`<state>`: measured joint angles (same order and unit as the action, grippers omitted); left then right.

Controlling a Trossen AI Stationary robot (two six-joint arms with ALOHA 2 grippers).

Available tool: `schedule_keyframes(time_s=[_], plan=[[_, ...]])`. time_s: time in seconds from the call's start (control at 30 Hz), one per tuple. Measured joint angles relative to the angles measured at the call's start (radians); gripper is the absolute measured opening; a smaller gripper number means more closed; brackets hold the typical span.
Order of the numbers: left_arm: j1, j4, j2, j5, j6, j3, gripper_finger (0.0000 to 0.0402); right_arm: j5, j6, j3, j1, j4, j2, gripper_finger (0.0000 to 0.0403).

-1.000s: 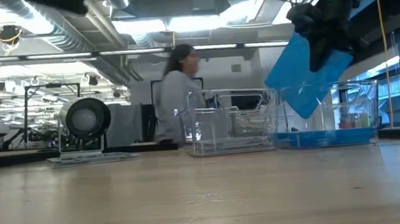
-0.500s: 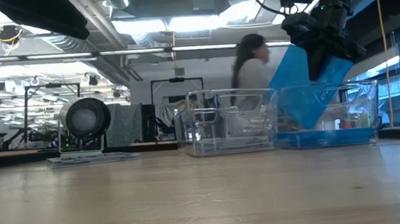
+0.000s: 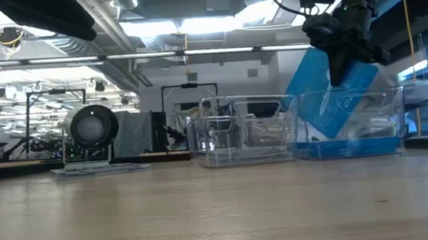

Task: Pick & place jewel cases by type
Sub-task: Put the blue cd case into the right transparent bin, then put the black cd case into the left transparent bin

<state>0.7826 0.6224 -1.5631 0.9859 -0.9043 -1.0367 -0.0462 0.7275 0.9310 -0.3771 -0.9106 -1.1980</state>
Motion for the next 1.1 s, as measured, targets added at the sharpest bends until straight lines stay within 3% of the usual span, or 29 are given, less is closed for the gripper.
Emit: schedule_keyframes(time_s=[0.17,0.5,0.87,1.1], plan=[[0.0,0.0,0.0,0.0,0.0,0.0,0.0216,0.054,-0.004,0.0,0.0,-0.003,0.0,0.0086],[0.0,0.0,0.0,0.0,0.0,0.0,0.0216,0.064,0.019,0.0,0.0,-0.01,0.0,0.016],[0.0,0.001,0.0,0.0,0.0,0.0,0.0216,0.074,-0.001,0.0,0.0,-0.215,0.0,0.0171],[-0.037,0.01,0.0,-0.001,-0.009,0.0,0.0216,0.086,0.0,0.0,0.0,-0.245,0.0,0.017]])
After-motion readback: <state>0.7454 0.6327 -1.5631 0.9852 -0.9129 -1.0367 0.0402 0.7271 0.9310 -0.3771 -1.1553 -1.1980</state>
